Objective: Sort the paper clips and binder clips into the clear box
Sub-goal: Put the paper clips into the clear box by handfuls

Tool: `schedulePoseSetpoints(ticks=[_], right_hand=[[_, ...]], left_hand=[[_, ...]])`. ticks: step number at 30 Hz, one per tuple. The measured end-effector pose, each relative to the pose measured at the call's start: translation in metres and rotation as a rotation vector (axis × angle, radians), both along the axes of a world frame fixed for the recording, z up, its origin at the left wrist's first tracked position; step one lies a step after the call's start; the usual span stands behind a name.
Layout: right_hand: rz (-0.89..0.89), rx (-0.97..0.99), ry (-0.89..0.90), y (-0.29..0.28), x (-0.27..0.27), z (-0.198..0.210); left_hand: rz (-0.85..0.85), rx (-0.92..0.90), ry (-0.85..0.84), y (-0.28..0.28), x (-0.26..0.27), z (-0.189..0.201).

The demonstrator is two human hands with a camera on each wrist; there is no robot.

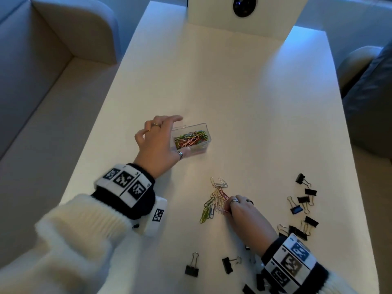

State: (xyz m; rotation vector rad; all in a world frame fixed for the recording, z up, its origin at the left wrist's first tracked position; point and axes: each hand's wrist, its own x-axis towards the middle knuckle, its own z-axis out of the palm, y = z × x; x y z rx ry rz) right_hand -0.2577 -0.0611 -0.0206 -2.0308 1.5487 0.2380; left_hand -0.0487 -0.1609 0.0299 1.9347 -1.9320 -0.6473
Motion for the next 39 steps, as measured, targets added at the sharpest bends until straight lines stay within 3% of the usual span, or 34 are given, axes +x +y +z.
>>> schedulePoseSetpoints(ticks=[4, 10, 16, 22, 29, 31, 34, 36, 39], right_hand=[[-0.041, -0.104, -0.056, -0.029, 0.005, 0.03], [0.011, -0.502, -0.217, -0.101, 0.044, 0.055], [0.104, -0.496, -0.232, -0.135, 0.055, 0.045], [0.011, -0.517, -0.334, -0.132, 0.037, 0.038], [-0.253, -0.452, -0.408, -0.098, 0.021, 0.04], [-0.177, -0.339, -0.305, -0.082, 0.015, 0.033], [0.102, -0.008, -0.055, -0.048, 0.01, 0.014], [0.234, 0.02, 0.022, -0.029, 0.005, 0.003], [0.225, 0.03, -0.015, -0.018, -0.003, 0.001]], left_hand=[[-0.084, 0.112, -0.058, -0.013, 0.005, -0.015], [-0.12, 0.096, -0.024, -0.015, 0.009, -0.021], [-0.141, 0.077, -0.043, -0.016, 0.01, -0.022], [-0.16, 0.068, -0.066, -0.018, 0.011, -0.025], [-0.182, 0.049, -0.066, -0.024, 0.011, -0.027], [-0.193, 0.04, -0.07, -0.025, 0.012, -0.029], [-0.204, 0.048, -0.062, -0.026, 0.012, -0.03], [-0.211, 0.048, -0.07, -0.026, 0.013, -0.03], [-0.214, 0.036, -0.058, -0.026, 0.013, -0.03]])
